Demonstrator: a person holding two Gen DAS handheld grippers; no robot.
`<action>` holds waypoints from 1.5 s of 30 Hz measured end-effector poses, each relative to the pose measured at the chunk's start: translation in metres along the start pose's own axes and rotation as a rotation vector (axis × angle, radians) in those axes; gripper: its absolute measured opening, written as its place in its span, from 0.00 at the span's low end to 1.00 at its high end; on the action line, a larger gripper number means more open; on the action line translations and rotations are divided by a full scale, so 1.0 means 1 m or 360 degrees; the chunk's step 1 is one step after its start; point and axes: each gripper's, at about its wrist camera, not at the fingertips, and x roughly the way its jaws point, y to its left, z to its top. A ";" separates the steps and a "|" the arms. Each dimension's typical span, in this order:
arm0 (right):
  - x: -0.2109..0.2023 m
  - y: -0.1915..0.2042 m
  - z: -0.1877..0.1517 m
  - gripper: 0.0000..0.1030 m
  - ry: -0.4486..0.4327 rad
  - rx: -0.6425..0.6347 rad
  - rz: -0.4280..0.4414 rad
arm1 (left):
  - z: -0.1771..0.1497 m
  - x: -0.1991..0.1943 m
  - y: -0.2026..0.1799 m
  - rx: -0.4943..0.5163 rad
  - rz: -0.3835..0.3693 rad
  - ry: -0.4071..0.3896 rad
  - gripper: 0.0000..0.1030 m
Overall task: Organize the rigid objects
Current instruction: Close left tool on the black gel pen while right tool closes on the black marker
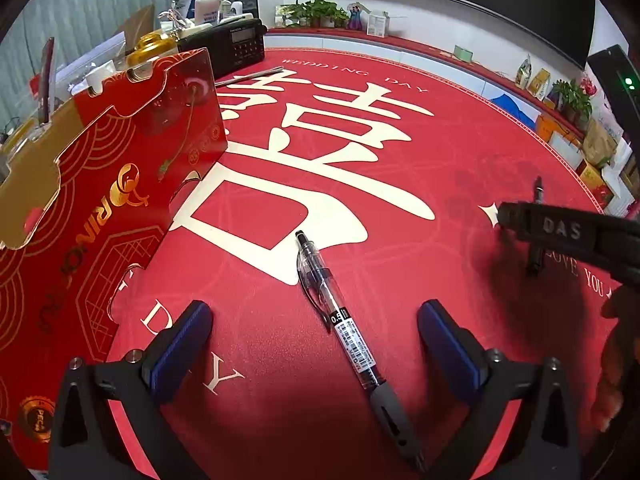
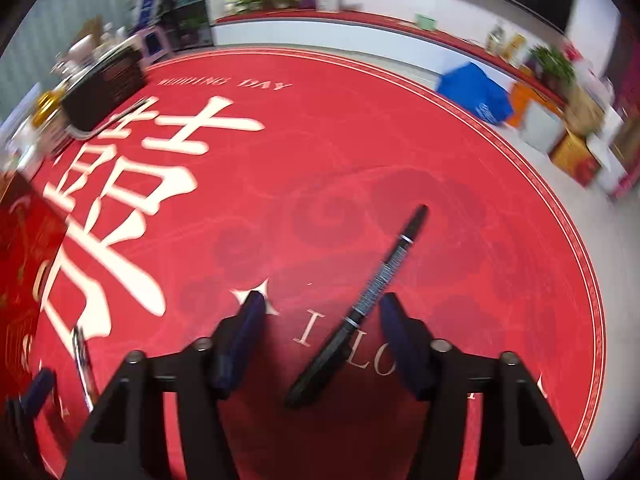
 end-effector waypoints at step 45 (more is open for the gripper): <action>-0.076 -0.026 -0.069 0.10 -0.0041 -0.0056 0.0405 | -0.005 -0.050 -0.023 0.0064 -0.0206 0.0058 0.13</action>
